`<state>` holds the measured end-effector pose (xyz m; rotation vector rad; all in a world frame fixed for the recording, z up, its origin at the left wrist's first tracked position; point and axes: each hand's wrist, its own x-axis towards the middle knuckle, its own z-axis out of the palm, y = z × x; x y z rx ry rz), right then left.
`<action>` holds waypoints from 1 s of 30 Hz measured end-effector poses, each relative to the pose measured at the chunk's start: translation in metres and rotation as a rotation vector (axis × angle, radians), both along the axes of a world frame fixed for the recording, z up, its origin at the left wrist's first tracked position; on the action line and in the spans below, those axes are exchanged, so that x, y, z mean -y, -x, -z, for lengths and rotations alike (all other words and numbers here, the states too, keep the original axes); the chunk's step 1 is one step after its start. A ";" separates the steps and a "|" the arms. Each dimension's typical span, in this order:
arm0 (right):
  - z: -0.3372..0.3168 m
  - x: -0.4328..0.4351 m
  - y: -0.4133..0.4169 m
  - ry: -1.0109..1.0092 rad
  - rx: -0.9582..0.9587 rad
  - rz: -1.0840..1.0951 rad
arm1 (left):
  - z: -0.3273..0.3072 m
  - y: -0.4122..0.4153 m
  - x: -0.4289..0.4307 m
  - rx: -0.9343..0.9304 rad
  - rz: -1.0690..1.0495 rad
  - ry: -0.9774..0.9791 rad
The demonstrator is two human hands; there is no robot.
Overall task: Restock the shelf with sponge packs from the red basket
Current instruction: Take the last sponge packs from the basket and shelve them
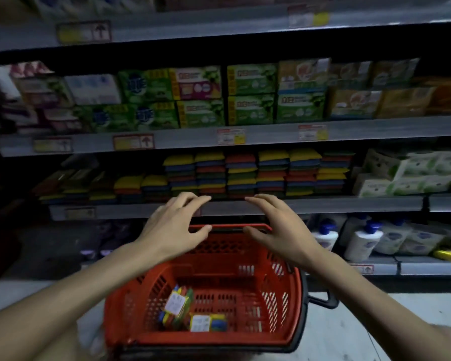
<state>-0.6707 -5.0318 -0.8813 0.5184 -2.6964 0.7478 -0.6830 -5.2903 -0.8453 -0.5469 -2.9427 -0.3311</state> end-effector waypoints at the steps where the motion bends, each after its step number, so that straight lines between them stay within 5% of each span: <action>1: 0.004 0.006 -0.004 -0.029 0.015 -0.022 | 0.002 -0.005 0.009 0.000 -0.010 0.012; 21: 0.151 0.108 0.009 -0.740 0.497 -0.254 | 0.167 -0.002 0.121 0.225 -0.016 0.287; 30: 0.204 0.158 0.030 -0.880 0.679 -0.390 | 0.197 0.005 0.146 0.296 0.023 0.456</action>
